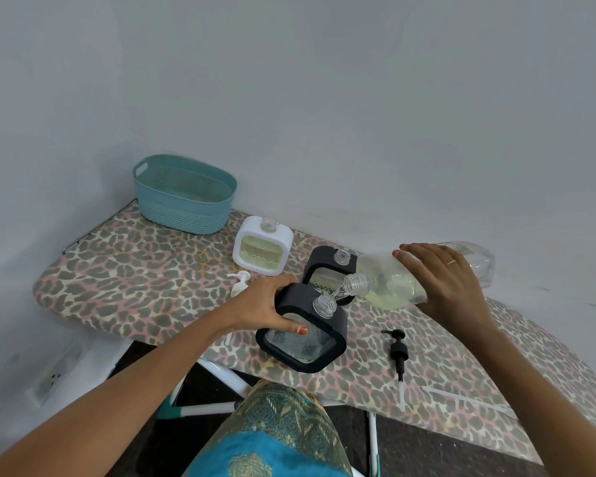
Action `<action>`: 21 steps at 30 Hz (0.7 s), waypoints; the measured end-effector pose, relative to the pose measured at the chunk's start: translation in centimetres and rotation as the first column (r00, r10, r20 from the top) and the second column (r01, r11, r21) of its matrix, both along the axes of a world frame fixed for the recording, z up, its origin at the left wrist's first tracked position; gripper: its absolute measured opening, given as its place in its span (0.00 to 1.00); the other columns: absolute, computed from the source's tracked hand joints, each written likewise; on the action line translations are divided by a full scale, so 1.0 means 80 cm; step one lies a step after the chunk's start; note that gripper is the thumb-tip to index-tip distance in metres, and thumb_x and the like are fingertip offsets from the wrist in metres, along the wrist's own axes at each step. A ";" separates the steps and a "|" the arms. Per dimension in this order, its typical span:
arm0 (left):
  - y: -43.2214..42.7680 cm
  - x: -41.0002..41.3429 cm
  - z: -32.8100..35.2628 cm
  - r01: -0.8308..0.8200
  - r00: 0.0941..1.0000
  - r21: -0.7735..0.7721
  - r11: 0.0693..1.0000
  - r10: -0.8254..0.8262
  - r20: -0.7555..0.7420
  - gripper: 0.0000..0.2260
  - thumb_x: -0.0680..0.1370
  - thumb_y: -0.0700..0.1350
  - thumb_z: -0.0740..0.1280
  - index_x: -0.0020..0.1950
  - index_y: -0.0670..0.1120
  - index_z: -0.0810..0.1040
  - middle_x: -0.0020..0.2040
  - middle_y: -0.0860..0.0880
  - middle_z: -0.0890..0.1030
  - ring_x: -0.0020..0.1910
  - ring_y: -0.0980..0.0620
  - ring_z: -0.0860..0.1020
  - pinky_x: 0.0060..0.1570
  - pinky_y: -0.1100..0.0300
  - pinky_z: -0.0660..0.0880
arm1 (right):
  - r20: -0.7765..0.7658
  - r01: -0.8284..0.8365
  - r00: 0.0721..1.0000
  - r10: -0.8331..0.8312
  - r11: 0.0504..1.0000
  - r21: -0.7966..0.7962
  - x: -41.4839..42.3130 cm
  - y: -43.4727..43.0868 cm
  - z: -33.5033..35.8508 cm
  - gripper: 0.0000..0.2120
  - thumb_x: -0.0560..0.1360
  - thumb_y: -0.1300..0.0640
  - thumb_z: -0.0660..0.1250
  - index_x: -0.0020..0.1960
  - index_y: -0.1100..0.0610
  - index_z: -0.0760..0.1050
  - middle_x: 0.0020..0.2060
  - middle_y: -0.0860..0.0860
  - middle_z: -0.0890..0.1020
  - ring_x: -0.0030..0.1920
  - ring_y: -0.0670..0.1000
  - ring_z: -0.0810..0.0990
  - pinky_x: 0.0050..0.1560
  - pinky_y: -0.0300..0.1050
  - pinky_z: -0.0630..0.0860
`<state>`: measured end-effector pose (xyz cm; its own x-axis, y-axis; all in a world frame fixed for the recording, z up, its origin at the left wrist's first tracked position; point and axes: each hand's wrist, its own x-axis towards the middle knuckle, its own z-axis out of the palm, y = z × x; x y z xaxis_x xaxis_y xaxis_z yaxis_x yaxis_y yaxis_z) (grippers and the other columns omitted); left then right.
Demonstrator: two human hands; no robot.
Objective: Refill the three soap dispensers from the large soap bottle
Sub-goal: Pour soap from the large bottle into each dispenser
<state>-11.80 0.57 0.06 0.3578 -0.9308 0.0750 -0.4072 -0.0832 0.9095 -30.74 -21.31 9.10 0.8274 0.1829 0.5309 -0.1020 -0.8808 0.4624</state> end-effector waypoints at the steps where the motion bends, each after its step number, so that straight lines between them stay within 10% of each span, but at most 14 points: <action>1: 0.000 0.000 0.000 -0.002 1.000 0.000 1.000 0.002 -0.003 0.32 0.57 0.58 0.76 0.57 0.45 0.75 0.52 0.48 0.81 0.52 0.53 0.80 0.56 0.50 0.76 | 0.002 -0.003 1.000 0.003 1.000 0.004 0.000 0.000 0.001 0.39 0.51 0.69 0.78 0.59 0.58 0.68 0.50 0.59 0.82 0.52 0.57 0.78 0.52 0.48 0.66; 21: -0.001 0.000 -0.003 -0.005 1.000 0.001 1.000 0.005 -0.004 0.29 0.60 0.54 0.77 0.56 0.44 0.75 0.51 0.46 0.81 0.51 0.51 0.80 0.55 0.48 0.76 | 0.004 0.004 1.000 -0.004 1.000 -0.027 -0.002 -0.001 0.009 0.37 0.53 0.68 0.79 0.59 0.58 0.69 0.50 0.59 0.82 0.51 0.58 0.80 0.53 0.48 0.67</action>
<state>-11.81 0.47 -0.15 0.3631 -0.9289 0.0731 -0.4030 -0.0858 0.9112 -30.88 -21.37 9.81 0.8261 0.1940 0.5292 -0.1075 -0.8674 0.4858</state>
